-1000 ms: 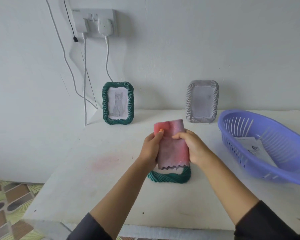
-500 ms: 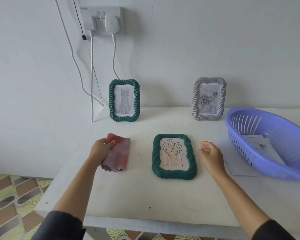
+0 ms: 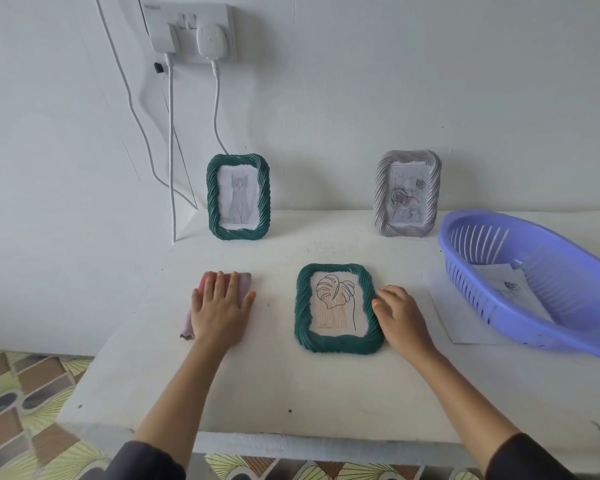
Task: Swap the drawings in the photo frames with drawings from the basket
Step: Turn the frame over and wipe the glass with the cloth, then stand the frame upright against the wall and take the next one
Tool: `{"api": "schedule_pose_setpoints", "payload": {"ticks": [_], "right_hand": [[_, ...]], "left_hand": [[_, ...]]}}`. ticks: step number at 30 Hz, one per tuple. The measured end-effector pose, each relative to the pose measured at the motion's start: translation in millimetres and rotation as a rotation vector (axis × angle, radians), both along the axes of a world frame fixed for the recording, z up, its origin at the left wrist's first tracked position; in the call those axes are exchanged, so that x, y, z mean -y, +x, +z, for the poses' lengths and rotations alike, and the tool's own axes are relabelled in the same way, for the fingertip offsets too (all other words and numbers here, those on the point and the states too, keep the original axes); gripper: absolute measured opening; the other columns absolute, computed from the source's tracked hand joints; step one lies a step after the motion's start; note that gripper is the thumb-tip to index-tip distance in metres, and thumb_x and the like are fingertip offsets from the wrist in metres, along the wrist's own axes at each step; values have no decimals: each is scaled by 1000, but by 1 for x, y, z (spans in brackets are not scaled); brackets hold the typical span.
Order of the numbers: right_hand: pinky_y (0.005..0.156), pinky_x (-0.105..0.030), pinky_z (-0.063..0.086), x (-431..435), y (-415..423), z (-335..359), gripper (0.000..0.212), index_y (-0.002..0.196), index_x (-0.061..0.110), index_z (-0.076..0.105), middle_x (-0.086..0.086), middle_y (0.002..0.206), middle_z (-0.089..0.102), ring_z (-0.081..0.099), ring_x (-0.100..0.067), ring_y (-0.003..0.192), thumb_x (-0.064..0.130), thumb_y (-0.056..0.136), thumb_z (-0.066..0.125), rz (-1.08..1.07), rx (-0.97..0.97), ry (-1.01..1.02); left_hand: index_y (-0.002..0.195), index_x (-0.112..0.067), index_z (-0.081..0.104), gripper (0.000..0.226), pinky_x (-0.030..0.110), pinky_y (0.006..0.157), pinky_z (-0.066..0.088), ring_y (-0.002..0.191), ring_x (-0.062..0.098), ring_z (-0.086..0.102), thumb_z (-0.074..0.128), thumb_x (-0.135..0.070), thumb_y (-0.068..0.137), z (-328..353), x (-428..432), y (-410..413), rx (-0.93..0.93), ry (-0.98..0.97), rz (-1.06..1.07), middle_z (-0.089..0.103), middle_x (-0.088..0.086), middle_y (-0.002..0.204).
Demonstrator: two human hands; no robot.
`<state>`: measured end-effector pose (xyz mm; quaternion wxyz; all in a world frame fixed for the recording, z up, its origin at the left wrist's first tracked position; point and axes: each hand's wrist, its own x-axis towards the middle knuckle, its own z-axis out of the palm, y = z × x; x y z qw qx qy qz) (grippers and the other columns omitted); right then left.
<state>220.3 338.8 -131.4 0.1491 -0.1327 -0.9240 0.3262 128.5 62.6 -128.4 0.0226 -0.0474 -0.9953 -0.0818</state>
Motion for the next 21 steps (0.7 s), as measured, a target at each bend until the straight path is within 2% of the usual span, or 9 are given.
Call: {"api": "schedule_pose_setpoints", "payload": {"ticks": [4,6,8,10,13,15,18,21], "right_hand": [[108,-32,31,-1,1,-1,36,125,0,54,-11,134,49,42,-25,125,17,95,45,21,21,37],[108,-30,30,-1,1,-1,37,126,0,53,-10,135,48,40,-24,126,18,95,44,31,25,36],[107,-28,28,-2,0,-2,37,127,1,52,-10,135,48,39,-23,127,18,96,43,41,29,38],[107,-26,26,-2,1,-2,37,127,1,52,-10,135,48,38,-23,127,18,96,42,47,37,42],[109,-26,24,-1,1,-4,37,127,0,50,-10,137,46,36,-22,129,18,97,39,63,38,64],[109,-27,27,0,-2,-4,36,125,-3,52,-10,135,47,38,-23,128,16,97,38,76,39,49],[97,-31,38,1,-6,0,28,104,-10,60,-13,117,57,50,-26,112,11,93,44,51,17,-106],[86,-36,45,2,-11,8,20,95,-7,61,-16,102,64,57,-29,99,9,89,51,14,-10,-328]], "left_hand": [[148,-24,10,58,52,115,-9,147,19,-6,15,-50,96,9,-12,4,22,30,64,4,2,159],[147,-23,16,58,52,114,-10,147,22,-4,15,-50,96,16,-32,13,-43,91,51,8,5,158],[145,-23,25,58,49,115,-9,146,23,1,17,-52,96,19,-60,26,-22,127,-34,15,5,157],[138,-18,37,55,46,117,-1,143,25,12,24,-50,96,16,-86,40,53,126,-86,25,8,151],[126,-12,46,44,38,111,20,130,25,30,36,-41,94,12,-102,48,75,183,-30,38,8,136],[125,-13,49,41,37,106,25,126,27,33,43,-37,92,16,-103,47,121,297,32,40,7,133],[118,-13,57,37,38,101,39,118,29,46,56,-28,85,25,-102,43,182,547,104,49,9,126],[110,-7,61,30,43,79,57,92,28,64,64,-10,80,36,-101,38,238,986,161,65,10,106]]}}
